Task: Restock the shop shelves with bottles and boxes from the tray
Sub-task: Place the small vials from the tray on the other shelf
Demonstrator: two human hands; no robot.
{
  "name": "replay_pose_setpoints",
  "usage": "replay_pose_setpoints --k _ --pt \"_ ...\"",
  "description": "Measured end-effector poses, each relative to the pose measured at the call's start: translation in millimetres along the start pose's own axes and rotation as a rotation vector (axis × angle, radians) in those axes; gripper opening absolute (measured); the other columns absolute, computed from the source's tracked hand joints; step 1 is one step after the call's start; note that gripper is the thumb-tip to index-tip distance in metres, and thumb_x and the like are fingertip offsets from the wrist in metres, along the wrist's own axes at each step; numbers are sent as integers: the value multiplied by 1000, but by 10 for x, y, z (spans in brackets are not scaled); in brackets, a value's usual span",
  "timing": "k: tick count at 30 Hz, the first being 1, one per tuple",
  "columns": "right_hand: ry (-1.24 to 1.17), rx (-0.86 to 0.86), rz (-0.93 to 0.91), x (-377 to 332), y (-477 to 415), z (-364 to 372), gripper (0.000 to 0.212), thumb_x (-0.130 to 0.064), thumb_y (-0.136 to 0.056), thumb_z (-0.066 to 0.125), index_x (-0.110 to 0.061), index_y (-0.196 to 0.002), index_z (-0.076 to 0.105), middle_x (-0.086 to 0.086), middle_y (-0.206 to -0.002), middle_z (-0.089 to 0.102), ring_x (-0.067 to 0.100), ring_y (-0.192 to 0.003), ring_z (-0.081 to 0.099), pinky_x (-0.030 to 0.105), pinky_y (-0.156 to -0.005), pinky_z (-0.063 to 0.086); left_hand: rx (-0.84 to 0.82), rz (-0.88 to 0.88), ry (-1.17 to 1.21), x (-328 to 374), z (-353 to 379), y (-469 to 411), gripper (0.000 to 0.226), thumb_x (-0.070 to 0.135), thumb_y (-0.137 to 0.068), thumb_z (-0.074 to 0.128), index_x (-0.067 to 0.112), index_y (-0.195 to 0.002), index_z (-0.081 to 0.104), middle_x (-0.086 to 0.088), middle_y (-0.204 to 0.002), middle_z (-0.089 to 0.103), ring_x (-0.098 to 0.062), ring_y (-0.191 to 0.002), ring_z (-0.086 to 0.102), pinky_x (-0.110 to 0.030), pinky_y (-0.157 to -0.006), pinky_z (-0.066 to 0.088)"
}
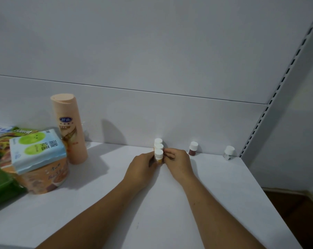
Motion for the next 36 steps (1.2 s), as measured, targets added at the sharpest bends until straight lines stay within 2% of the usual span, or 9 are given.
replay_pose_setpoints --k 5,8,12,19,27,30,33,35,36 --pt "-10 8 4 -23 21 -8 31 -6 -94 70 -22 -118 78 -13 -103 80 -3 -97 73 24 -94 58 -5 -25 5 10 0 0 19 52 -98 62 34 -100 69 12 -81 72 -4 -76 65 -30 -72 52" --pt "-7 18 5 -27 32 -15 29 -6 -93 71 -22 -116 79 -16 -99 79 -3 -97 73 23 -93 57 -8 -33 -22 7 10 10 20 51 -98 61 32 -98 67 11 -79 70 -3 -72 62 -29 -69 49" --pt "0 20 -6 -52 47 -17 29 -5 -93 70 -24 -114 80 -19 -95 78 -3 -96 73 23 -93 57 -18 -32 -70 3 32 21 42 64 -92 42 31 -106 63 10 -85 70 -10 -79 65 -37 -75 55" --pt "10 20 -2 -73 59 -21 31 -2 -92 67 -23 -111 81 -15 -98 80 -3 -96 74 21 -90 57 -25 20 -151 30 76 30 18 40 -107 50 24 -108 57 7 -89 65 -14 -80 60 -32 -67 37" --pt "55 44 34 -56 60 -39 28 -3 -93 69 -18 -115 79 -23 -91 74 -7 -93 72 10 -82 53 -32 -6 -160 58 58 39 22 48 -100 56 26 -105 54 10 -89 66 -15 -82 64 -36 -73 52" --pt "97 50 71 -72 48 -51 32 -1 -93 64 -14 -119 76 -12 -101 77 1 -100 72 19 -91 57 -30 -26 -147 141 2 72 30 54 -93 60 27 -103 51 11 -90 65 -11 -79 61 -28 -65 43" --pt "140 -10 134 -182 76 -69 38 2 -95 58 -10 -129 70 2 -122 75 13 -118 69 27 -103 53 -50 -64 -107 197 -68 108 34 57 -97 62 30 -90 42 13 -80 56 -7 -70 54 -21 -58 32" --pt "191 -36 158 -291 185 -121 42 1 -96 56 -9 -136 64 5 -133 69 17 -127 64 25 -105 48 -81 -91 -42 222 -135 112 37 62 -96 62 28 -96 46 15 -87 57 -14 -80 59 -20 -62 35" --pt "226 -34 153 -354 272 -169 43 -1 -97 56 -11 -138 62 4 -137 67 18 -128 62 25 -104 46 -118 -116 4 247 -175 124 46 63 -95 62 22 -112 52 13 -102 63 -18 -96 63 -21 -71 40"
Point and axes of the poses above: each hand's wrist, its own y-axis away from the middle knuckle, its own z-axis out of the palm, x = y × z, the point moved 5 cm from there along -y, towards the middle knuckle
